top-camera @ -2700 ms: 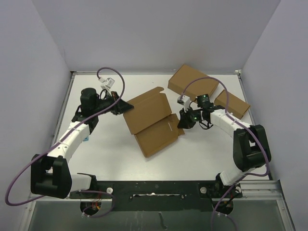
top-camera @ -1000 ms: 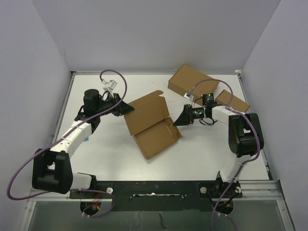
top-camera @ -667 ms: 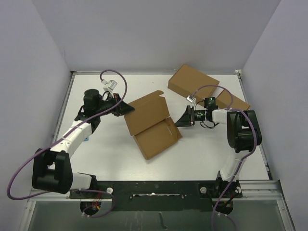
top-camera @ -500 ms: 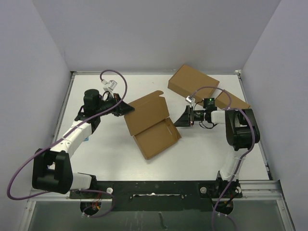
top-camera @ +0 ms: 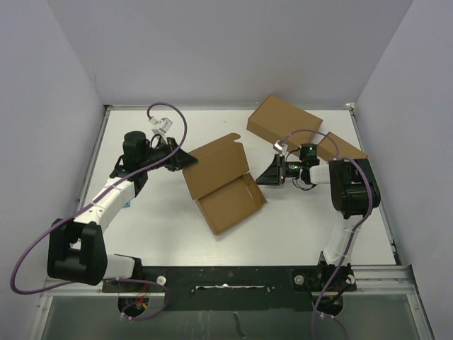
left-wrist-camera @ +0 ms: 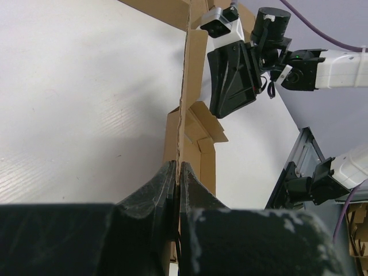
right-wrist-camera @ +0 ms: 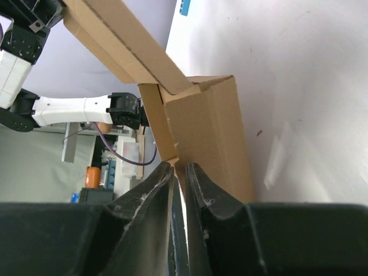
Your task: Fold the paper box
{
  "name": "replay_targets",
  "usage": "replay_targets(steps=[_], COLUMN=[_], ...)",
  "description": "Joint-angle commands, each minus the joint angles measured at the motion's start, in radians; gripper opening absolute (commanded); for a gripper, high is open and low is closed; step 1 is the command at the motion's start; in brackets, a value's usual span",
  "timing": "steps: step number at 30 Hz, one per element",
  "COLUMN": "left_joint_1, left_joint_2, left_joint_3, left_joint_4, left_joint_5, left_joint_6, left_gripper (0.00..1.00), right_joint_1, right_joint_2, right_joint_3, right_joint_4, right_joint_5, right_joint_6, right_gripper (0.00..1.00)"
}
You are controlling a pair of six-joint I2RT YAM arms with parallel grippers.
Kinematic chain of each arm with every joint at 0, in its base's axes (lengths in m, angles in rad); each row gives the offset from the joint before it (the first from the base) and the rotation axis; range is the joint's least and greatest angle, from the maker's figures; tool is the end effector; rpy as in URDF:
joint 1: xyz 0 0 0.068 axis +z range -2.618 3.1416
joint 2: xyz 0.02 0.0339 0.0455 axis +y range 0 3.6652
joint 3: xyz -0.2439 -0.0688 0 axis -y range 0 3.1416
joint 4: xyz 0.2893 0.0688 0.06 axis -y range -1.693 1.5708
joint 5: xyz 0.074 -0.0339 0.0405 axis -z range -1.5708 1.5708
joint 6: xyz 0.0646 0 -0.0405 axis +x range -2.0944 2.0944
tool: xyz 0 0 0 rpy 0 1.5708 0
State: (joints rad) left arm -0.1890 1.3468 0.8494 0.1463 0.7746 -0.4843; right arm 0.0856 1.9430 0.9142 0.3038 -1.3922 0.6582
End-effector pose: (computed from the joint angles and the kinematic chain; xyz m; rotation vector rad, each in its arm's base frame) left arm 0.3466 -0.1123 0.2247 0.2590 1.9813 -1.1834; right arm 0.3665 0.0953 0.0671 -0.1639 2.2288 1.9706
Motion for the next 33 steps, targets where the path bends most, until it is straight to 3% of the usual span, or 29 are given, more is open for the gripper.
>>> replay_targets(steps=[1,11,14,15,18,21,25,33], left_joint_1=[-0.004,-0.004,-0.005,-0.005,-0.005,-0.005,-0.006,-0.006], left_joint_2=[0.013,0.018,0.018,0.018,0.018,0.017,0.014,0.012], left_joint_3=[0.017,0.018,0.019,0.018,0.018,0.02,0.019,0.018], left_joint_4=[0.051,0.052,0.051,0.051,0.05,0.05,0.048,0.049], left_joint_5=[0.018,0.021,0.022,0.021,0.022,0.022,0.023,0.024], left_joint_6=[0.018,0.019,0.019,0.019,0.021,0.024,0.026,0.026], left_gripper=[0.0,0.0,0.0,0.0,0.0,0.0,0.0,0.0], right_joint_1=[-0.005,0.004,0.018,0.024,0.046,0.065,0.086,0.149], right_joint_2=[0.05,0.082,0.068,0.059,0.036,0.019,-0.004,-0.056], right_joint_3=[-0.015,-0.016,0.025,0.045,0.097,0.127,0.154,0.182], right_joint_4=[0.111,0.129,-0.04,-0.131,-0.351,-0.462,-0.556,-0.659], right_joint_5=[-0.026,-0.019,-0.003,0.01,0.056,0.094,0.169,0.327], right_joint_6=[0.098,0.107,-0.047,-0.129,-0.314,-0.425,-0.535,-0.678], right_gripper=[0.15,0.0,0.0,0.02,0.25,0.33,0.39,0.39])
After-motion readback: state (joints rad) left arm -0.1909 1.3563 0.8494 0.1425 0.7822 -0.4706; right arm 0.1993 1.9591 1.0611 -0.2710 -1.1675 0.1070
